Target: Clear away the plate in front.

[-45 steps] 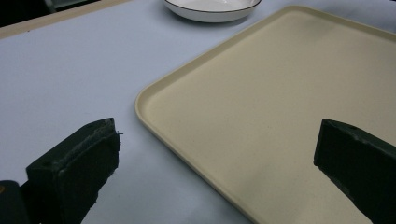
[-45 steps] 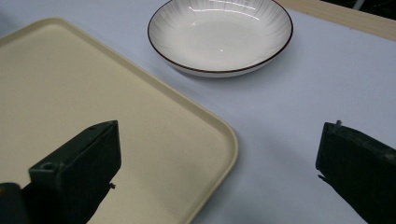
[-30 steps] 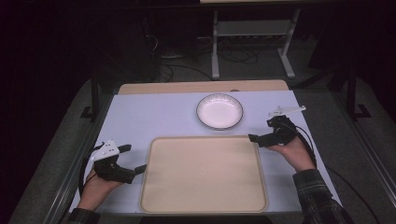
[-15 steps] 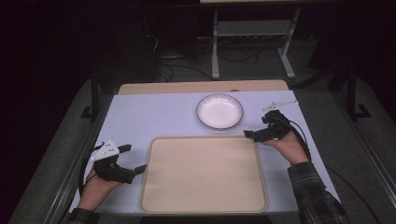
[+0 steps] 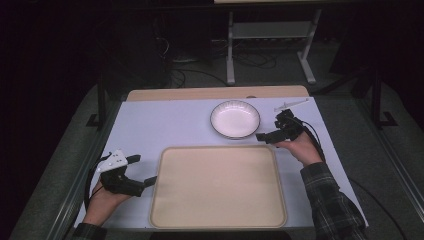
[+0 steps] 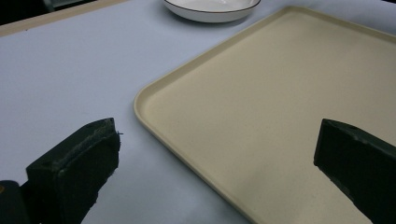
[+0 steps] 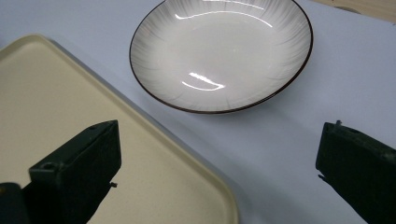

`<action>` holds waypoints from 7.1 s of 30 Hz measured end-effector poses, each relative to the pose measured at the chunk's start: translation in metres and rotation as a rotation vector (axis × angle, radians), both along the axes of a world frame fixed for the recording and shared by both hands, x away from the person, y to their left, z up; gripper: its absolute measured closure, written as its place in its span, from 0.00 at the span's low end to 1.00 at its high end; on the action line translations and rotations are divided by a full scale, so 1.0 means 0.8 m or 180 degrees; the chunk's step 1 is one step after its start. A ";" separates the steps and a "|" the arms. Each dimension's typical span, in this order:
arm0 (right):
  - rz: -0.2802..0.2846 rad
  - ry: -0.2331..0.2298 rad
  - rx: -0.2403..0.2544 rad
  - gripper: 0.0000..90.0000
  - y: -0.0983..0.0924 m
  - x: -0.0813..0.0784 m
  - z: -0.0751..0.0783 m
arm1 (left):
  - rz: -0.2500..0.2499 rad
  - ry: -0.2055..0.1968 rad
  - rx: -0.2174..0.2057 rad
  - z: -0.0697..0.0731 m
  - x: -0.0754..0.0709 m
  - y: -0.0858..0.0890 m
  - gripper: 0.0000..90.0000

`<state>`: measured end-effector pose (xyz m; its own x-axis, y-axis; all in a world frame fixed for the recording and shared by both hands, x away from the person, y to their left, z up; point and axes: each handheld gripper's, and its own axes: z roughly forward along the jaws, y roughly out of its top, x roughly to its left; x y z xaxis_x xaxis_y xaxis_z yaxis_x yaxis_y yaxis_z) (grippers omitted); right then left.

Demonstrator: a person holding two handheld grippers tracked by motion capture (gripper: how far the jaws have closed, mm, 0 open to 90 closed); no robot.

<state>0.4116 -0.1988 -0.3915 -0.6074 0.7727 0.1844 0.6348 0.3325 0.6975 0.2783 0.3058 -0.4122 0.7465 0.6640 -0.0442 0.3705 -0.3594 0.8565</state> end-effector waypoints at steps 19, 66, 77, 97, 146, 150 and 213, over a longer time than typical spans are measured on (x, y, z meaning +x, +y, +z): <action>-0.0122 0.0307 0.0095 0.04 0.008 0.059 -0.006 | -0.0016 0.0006 -0.0023 0.000 0.000 0.000 0.00; -0.0434 0.1072 0.0346 0.58 0.014 0.126 -0.065 | -0.0014 -0.0002 -0.0013 -0.001 0.001 0.002 0.00; -0.0445 0.1097 0.0338 0.71 0.011 0.125 -0.068 | -0.0017 0.0003 -0.0011 -0.001 0.001 0.002 0.00; -0.0503 0.1103 0.0670 0.80 0.000 0.123 -0.078 | -0.0022 0.0001 0.0007 -0.001 0.001 0.001 0.00; -0.0695 0.0519 0.1023 0.93 -0.007 0.121 -0.033 | -0.0008 0.0009 0.0008 -0.002 0.002 0.003 0.00; -0.0661 0.0459 0.1028 0.93 -0.012 0.117 -0.025 | -0.0010 0.0008 0.0010 -0.002 0.002 0.003 0.00; 0.0786 0.0274 0.0601 0.93 0.070 -0.088 0.011 | -0.0016 0.0012 0.0023 -0.003 0.001 -0.001 0.00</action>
<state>0.3416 -0.1424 -0.3831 -0.7483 0.5511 0.3692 0.6103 0.3537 0.7088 0.2787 0.3046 -0.4148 0.7497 0.6604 -0.0422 0.3717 -0.3675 0.8525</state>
